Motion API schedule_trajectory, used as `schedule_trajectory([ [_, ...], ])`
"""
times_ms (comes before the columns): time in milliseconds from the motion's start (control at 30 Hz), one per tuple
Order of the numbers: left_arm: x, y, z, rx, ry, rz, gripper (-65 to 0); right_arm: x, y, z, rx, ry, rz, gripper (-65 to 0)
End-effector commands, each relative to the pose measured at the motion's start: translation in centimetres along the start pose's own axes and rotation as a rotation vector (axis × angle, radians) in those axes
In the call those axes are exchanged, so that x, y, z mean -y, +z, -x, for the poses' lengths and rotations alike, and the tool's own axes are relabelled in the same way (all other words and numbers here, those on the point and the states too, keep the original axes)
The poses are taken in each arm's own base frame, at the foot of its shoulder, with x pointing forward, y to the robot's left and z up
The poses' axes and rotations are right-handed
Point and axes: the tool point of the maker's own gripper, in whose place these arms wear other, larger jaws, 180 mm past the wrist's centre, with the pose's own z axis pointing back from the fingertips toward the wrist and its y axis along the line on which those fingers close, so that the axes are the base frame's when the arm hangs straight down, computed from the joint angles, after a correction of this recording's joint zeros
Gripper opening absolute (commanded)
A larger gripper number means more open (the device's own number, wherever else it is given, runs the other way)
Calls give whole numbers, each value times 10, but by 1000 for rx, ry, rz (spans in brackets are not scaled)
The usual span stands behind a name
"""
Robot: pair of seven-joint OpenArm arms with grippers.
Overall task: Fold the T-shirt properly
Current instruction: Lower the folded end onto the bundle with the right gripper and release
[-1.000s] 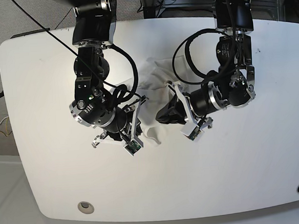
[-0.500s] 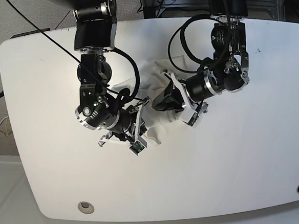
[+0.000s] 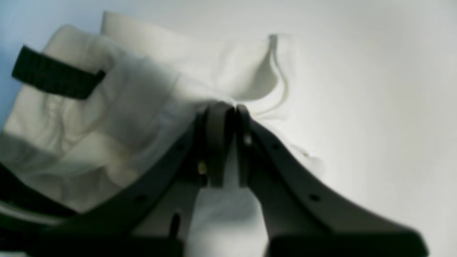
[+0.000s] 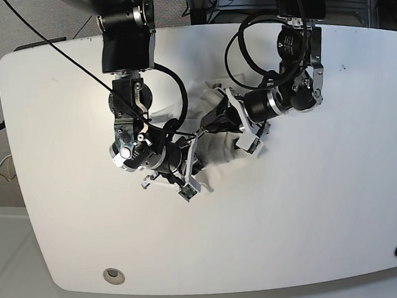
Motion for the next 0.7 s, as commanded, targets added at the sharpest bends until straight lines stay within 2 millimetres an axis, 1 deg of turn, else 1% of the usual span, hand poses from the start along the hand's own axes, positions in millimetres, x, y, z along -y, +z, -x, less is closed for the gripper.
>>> schedule_trajectory([
  [0,-7,3,-3,49,22,7,-638,10,2,-11,42,9,12,-588],
  [100,-15,3,7,48,56,-2,-638,11,-1,-2,22,0,6,-588],
  [267,-32,6,25,23,104,-27,-638,24,1,12,2,1,22,-588],
  [367,-37,7,27,38,119,-36,-638,28,2,22,-10,1,31,-588],
  [467,-46,14,29,37,118,-56,-638,30,4,30,-13,0,35,-588],
  [567,-54,15,28,36,120,-67,-638,31,5,42,-25,-2,39,-588],
  [667,-65,20,31,18,122,-87,-638,32,7,57,-52,-9,41,-588],
])
